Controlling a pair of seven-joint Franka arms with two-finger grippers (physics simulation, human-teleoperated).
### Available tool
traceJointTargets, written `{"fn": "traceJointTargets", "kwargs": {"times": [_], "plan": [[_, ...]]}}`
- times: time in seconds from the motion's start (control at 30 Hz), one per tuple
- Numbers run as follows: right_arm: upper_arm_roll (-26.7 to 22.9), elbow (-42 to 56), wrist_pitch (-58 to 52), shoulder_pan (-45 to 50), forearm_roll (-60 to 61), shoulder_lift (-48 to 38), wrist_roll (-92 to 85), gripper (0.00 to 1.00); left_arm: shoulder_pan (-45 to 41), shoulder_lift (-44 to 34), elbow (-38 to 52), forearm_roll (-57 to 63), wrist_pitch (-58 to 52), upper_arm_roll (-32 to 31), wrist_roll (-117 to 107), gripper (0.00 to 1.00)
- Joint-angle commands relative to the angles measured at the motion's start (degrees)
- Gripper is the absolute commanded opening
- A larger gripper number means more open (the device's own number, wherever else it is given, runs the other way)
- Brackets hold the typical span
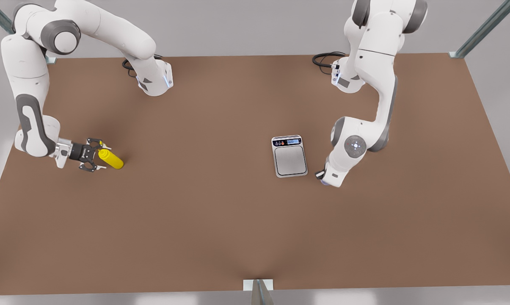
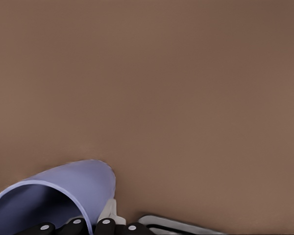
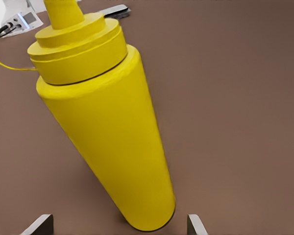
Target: Move cup to the weight, pick up sauce bottle, pour sauce
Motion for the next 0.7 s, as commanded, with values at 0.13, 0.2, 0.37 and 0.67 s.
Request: {"fn": "traceJointTargets", "kwargs": {"times": [0.13,0.2,0.37,0.67], "plan": [[0.5,0.0,-1.3,-0.1,0.0,0.4,-2.7,1.00,-3.7,0.0,-0.3,-4.8,0.0,0.1,-4.0,0.21],[0.5,0.0,-1.3,0.0,1.1,0.6,-5.2,1.00,-5.6,0.0,-0.3,-4.7,0.1,0.1,-6.5,0.21],[0.6,0.5,-2.1,-0.1,1.3,0.6,-8.0,1.00,-9.1,-0.2,-0.5,-4.5,-0.6,0.1,-10.6,0.21],[0.9,1.5,-5.9,0.2,4.6,2.4,-10.7,1.00,-14.8,-0.2,-1.4,-4.5,-1.1,0.3,-15.5,0.21]]}}
